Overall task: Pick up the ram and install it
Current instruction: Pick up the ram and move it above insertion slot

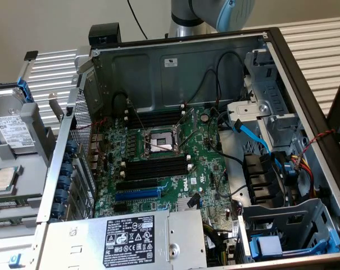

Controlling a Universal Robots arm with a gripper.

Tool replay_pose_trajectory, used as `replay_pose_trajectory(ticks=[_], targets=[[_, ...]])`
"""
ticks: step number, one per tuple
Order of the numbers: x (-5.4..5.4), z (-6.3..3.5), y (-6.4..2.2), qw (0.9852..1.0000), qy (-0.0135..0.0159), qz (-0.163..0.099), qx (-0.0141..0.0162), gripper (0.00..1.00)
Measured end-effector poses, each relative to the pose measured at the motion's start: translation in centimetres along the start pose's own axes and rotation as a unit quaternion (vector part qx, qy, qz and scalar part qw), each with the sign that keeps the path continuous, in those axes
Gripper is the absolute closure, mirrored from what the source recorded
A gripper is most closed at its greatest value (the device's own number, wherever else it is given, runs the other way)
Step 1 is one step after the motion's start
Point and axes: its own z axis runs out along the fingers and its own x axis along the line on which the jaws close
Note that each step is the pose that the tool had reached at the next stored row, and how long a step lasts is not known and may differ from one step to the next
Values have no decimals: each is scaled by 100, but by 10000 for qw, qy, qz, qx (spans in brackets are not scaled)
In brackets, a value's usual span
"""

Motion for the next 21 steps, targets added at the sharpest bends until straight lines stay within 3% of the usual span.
replay_pose_trajectory(ticks=[12,17,21], targets=[[1,3,1,10000,1,-48,11,89],[2,11,1,9989,20,-458,25,89],[3,18,1,9967,37,-816,28,89]])
